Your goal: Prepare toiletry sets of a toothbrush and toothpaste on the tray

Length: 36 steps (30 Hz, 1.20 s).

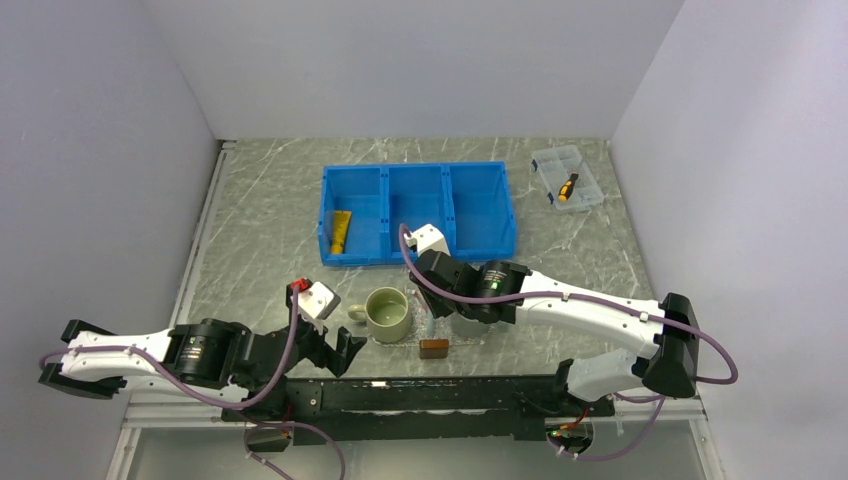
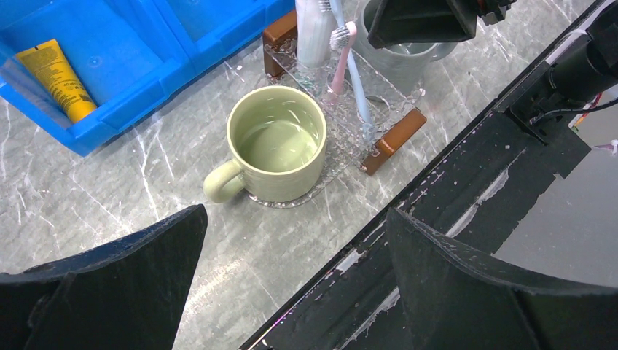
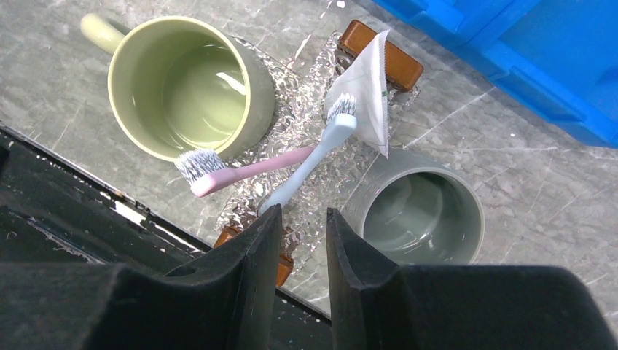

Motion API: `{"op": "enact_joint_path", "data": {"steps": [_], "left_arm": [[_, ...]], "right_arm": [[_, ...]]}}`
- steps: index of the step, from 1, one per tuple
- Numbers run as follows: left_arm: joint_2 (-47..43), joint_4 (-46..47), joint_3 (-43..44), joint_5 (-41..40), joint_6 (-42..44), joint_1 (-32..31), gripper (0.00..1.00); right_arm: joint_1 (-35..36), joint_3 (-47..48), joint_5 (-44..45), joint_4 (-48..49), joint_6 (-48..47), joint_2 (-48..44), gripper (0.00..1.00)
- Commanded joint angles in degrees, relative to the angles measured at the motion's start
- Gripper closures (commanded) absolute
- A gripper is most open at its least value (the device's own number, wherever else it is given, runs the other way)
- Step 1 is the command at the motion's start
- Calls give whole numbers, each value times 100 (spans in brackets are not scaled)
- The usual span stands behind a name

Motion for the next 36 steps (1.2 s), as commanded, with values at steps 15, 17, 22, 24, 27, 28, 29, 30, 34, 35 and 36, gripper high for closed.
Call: {"op": "enact_joint_path", "data": {"steps": [15,17,22,24,27,28,29,30,34,35,36], "left_arm": [[102,-123,313,-199,-125,-44,1],[162,-227,423,-236,-183,-44,1],[335,-639,783,-513,-449,-35,1],[354,-693,905,-514,-422,1,1],[374,-616,1024,-364,-205,171,1],[403,-575,1045,-297,-127,257,1],[435,-523,1060,-204,-36,369,1],[470,-468,1071,-83,72,512,1],[632,-150,1126,637,580,1390,1],[667,-66,1140,852,722,1713,1],[685,45,1136,1085,858,2021,1]], "right_arm": [[11,335,429,58,-26,-552,62],[5,266,629,116,-35,-738,56],[3,132,1104,167,-87,-1282,37],[-31,80,1234,158,-113,-1463,30],[-102,-21,1365,211,-257,-1697,22],[-136,-70,1425,237,-295,-1770,18],[-182,-108,1426,261,-322,-1839,15],[-253,-160,1384,308,-389,-1917,12],[-801,-389,1233,543,-597,-2188,2],[-981,-447,1204,574,-650,-2221,1],[-1129,-456,1210,569,-710,-2229,0]]}}
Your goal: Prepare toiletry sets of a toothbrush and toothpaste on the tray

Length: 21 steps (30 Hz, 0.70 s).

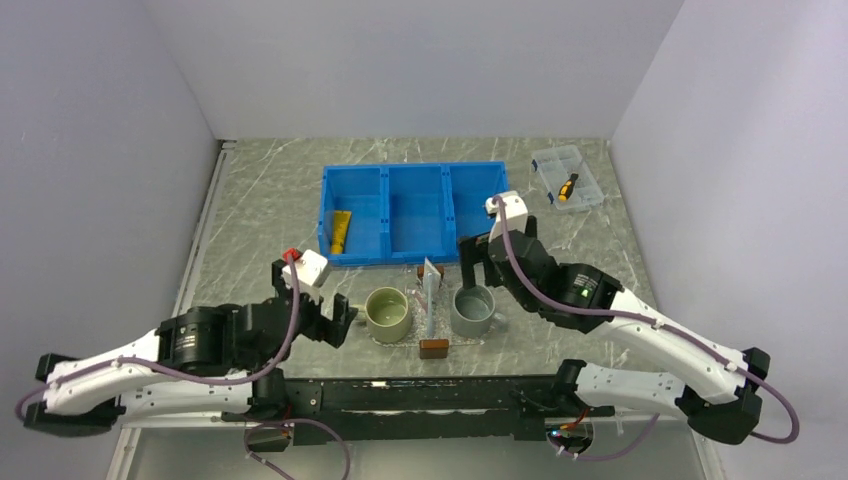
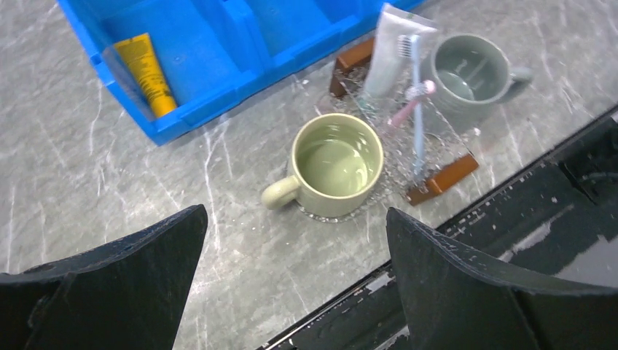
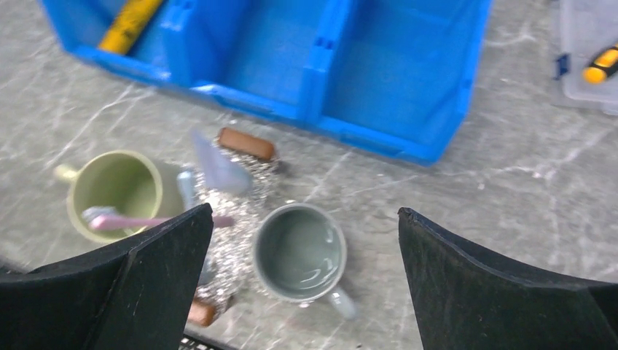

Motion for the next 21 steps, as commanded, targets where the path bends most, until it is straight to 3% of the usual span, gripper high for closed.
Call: {"op": "enact_joint_path", "data": {"steps": [1,6,15,21], "left_arm": [[176,636,198,1059,765,1141,1],[644,836,273,1780,1064,2362,1],[1091,1419,177,2768,1218,4740,1],[1286,1615,491,2626,1311,5832,1]], "right_arm": [[-621,-124,97,334,-368,-180,0],[-1358,-396,-3,736,-627,-431,0],[-3562,-928,-1248,1488,-645,-626,0],[-4485,-1124,-1632,1758,-340,-475,0]]}}
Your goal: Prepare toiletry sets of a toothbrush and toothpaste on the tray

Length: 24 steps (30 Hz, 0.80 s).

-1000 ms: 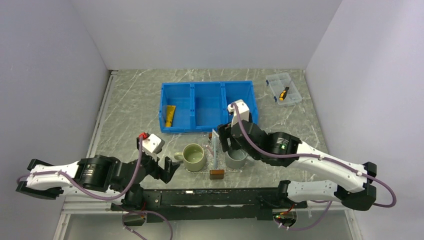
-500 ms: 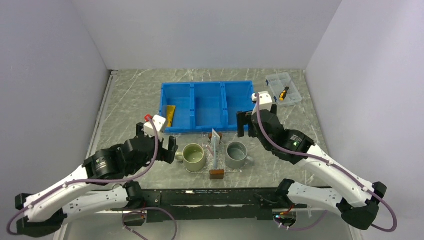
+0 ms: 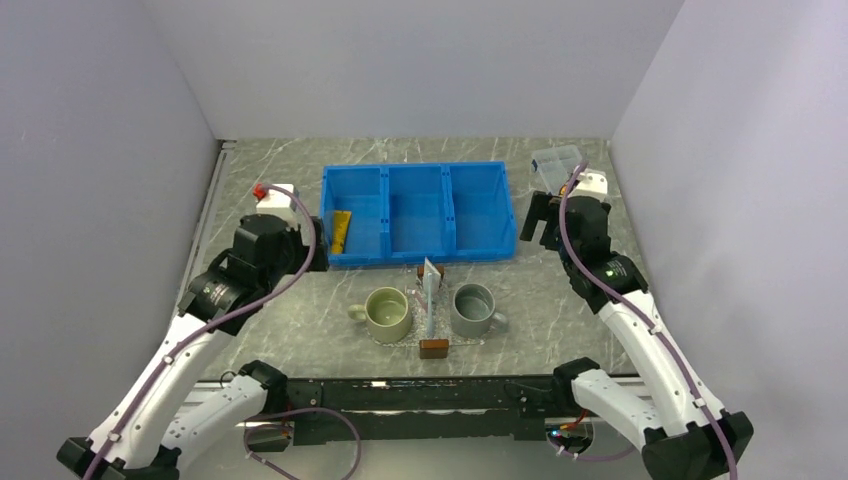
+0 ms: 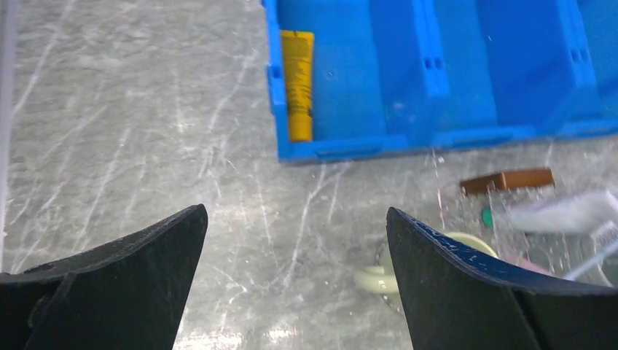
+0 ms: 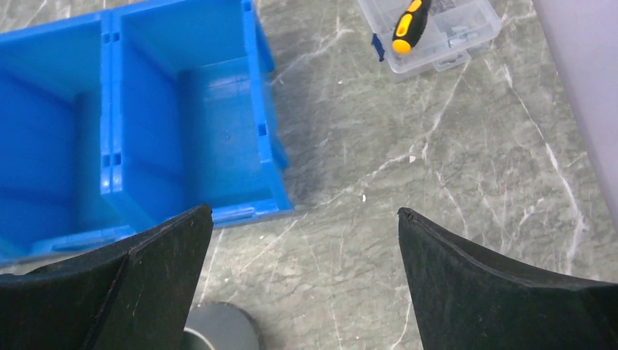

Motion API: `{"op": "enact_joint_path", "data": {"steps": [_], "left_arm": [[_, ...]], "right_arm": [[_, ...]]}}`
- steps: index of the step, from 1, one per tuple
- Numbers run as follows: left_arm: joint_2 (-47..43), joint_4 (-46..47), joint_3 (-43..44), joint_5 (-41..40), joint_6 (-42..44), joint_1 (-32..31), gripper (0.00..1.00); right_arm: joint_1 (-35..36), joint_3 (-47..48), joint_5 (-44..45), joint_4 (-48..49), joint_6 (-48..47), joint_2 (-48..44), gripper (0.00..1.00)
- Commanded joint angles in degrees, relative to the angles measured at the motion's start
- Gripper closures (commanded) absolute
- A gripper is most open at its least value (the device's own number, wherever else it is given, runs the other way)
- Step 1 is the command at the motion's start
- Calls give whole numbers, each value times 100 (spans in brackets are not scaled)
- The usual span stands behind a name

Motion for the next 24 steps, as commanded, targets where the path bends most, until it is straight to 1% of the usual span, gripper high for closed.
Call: {"op": "enact_joint_path", "data": {"steps": [1,3,7,11,16,24], "left_arm": [[108,442,411,99,199,635,1],[90,532,472,98,298,817,1],[-120,766,398,-218,617,841,1],[-430,867,161,-434,705,840,1],[-784,1073,-171,-248,688,842,1],[-884,974,-196,-272,668,847,1]], "right_arm": [[-457,-184,-340,588,184,-8,0],[-473,-257,-186,649,98,-91,0],[-478,-258,-58,580,193,-294,0],[-470,-299,240,543,420,-601,0],[-463,-260,367,490,638,-768,0],[-465,-504,367,764,588,-1022,0]]}}
